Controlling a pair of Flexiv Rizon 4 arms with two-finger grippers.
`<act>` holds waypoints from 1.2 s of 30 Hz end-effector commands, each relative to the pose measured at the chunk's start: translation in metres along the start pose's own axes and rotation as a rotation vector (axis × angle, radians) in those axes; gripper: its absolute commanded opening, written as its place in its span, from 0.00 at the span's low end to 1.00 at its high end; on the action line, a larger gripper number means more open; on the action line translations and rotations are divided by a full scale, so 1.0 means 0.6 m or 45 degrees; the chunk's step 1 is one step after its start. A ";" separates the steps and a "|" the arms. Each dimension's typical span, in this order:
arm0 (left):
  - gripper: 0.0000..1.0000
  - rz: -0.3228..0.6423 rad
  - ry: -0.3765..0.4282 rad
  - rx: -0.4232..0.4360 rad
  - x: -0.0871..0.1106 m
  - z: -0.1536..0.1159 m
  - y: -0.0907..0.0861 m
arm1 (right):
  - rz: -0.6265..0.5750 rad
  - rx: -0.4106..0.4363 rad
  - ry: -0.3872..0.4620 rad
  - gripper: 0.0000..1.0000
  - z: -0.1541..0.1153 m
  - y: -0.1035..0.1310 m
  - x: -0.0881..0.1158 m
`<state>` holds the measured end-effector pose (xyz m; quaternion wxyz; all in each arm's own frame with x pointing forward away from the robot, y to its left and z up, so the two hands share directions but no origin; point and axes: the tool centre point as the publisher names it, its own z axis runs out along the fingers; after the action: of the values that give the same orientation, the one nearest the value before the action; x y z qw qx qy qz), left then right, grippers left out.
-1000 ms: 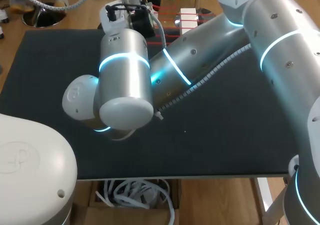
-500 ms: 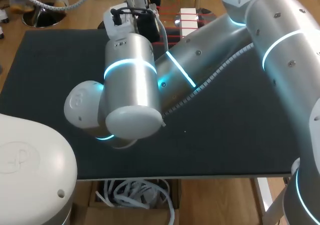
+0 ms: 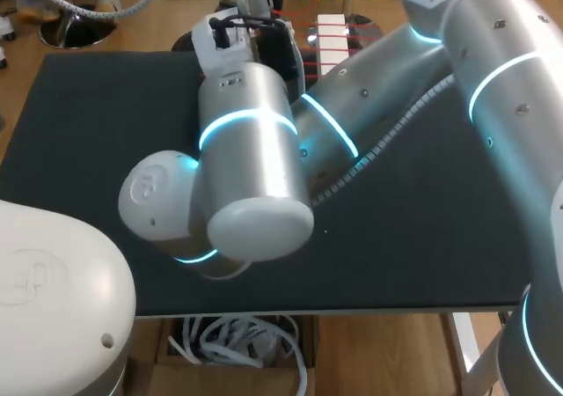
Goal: Grab the tape and strap the tape.
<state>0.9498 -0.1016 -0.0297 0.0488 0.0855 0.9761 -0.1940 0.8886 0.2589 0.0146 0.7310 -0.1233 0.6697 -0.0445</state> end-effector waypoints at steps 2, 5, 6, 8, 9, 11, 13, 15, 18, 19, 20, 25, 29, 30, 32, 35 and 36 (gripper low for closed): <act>0.00 -0.001 0.002 -0.005 0.000 -0.001 0.000 | -0.004 -0.010 0.007 1.00 0.000 -0.007 -0.006; 0.00 0.001 0.012 -0.023 -0.004 0.005 0.007 | -0.004 -0.010 0.007 1.00 0.000 -0.007 -0.006; 0.00 -0.007 0.025 -0.037 -0.005 0.011 0.014 | -0.004 -0.010 0.007 1.00 0.000 -0.007 -0.006; 0.00 -0.049 0.034 -0.053 -0.006 0.018 0.029 | -0.004 -0.010 0.007 1.00 0.000 -0.007 -0.006; 0.00 -0.069 0.040 -0.072 -0.007 0.021 0.036 | -0.004 -0.010 0.007 1.00 0.000 -0.007 -0.006; 0.00 -0.109 0.050 -0.087 -0.011 0.029 0.055 | -0.004 -0.010 0.007 1.00 0.000 -0.007 -0.006; 0.00 -0.148 0.070 -0.123 -0.020 0.041 0.080 | -0.004 -0.010 0.007 1.00 0.000 -0.007 -0.006; 0.00 -0.201 0.083 -0.150 -0.027 0.053 0.108 | -0.004 -0.010 0.007 1.00 0.000 -0.007 -0.006; 0.00 -0.297 0.111 -0.183 -0.028 0.074 0.154 | -0.004 -0.010 0.007 1.00 0.000 -0.007 -0.006; 0.00 -0.337 0.127 -0.197 -0.025 0.080 0.170 | -0.004 -0.010 0.007 1.00 0.000 -0.007 -0.006; 0.00 -0.387 0.130 -0.202 -0.021 0.084 0.188 | -0.004 -0.010 0.007 1.00 0.000 -0.007 -0.006; 0.00 -0.611 0.095 -0.268 0.007 0.064 0.287 | -0.004 -0.010 0.007 1.00 0.000 -0.007 -0.006; 0.00 -0.745 0.070 -0.352 0.033 0.037 0.367 | -0.004 -0.010 0.007 1.00 0.000 -0.007 -0.006; 0.00 -0.762 0.077 -0.379 0.039 0.032 0.384 | -0.004 -0.010 0.007 1.00 0.000 -0.007 -0.006; 0.00 -0.807 0.088 -0.411 0.052 0.027 0.415 | -0.004 -0.010 0.007 1.00 0.000 -0.007 -0.006; 0.00 -0.877 0.097 -0.440 0.074 0.024 0.447 | -0.004 -0.010 0.007 1.00 0.000 -0.007 -0.006; 0.00 -0.899 0.098 -0.442 0.081 0.023 0.461 | -0.004 -0.010 0.007 1.00 0.000 -0.007 -0.006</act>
<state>0.9653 0.1315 -0.1451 -0.0462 -0.2498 0.9670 -0.0185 0.8889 0.2565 0.0166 0.7299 -0.1252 0.6706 -0.0429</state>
